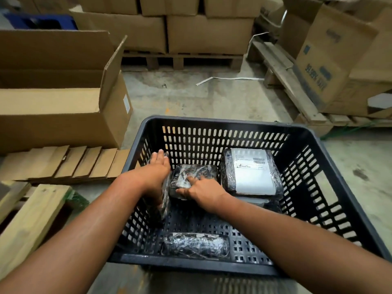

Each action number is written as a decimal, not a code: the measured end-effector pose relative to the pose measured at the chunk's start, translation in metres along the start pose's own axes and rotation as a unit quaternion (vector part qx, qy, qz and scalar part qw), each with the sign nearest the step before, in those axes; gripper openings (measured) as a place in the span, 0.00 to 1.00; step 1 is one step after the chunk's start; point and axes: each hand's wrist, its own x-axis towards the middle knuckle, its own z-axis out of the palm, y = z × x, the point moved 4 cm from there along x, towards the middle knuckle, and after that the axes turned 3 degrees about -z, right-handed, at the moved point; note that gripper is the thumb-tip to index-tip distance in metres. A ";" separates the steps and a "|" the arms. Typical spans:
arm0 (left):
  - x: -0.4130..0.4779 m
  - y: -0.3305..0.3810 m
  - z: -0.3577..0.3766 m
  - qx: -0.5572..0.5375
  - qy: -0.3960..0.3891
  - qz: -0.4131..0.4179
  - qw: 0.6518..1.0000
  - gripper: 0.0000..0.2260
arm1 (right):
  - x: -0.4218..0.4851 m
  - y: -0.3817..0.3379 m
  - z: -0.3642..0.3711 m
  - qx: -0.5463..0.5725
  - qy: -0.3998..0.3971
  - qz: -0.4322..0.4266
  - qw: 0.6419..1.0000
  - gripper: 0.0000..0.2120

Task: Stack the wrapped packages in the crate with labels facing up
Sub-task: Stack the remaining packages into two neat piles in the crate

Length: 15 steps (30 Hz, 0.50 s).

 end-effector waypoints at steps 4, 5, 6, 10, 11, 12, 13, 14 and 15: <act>0.000 -0.001 -0.002 0.001 0.005 0.007 1.000 0.66 | -0.006 0.028 -0.027 0.098 0.084 0.047 0.991 0.35; 0.000 0.000 -0.002 -0.003 0.005 0.008 1.000 0.67 | -0.011 0.038 -0.034 0.154 0.110 0.080 0.979 0.35; 0.000 0.000 -0.003 -0.007 0.004 0.009 1.000 0.67 | -0.016 0.048 -0.038 0.221 0.139 0.113 0.959 0.34; 0.000 0.000 -0.003 -0.028 0.005 0.012 1.000 0.65 | -0.028 0.067 -0.050 0.406 0.217 0.156 0.874 0.33; 0.001 -0.001 -0.003 -0.040 0.010 0.014 0.999 0.62 | -0.032 0.070 -0.055 0.422 0.228 0.154 0.864 0.32; 0.002 -0.001 -0.004 -0.053 0.017 0.015 0.998 0.59 | -0.035 0.074 -0.061 0.432 0.237 0.153 0.857 0.32; 0.003 -0.001 -0.006 -0.062 0.024 0.016 0.998 0.56 | -0.040 0.079 -0.067 0.439 0.247 0.153 0.850 0.31; 0.003 0.000 -0.008 -0.069 0.030 0.017 0.997 0.52 | -0.044 0.084 -0.074 0.448 0.256 0.155 0.843 0.30; 0.004 0.000 -0.010 -0.078 0.035 0.018 0.996 0.49 | -0.049 0.089 -0.079 0.462 0.264 0.153 0.833 0.30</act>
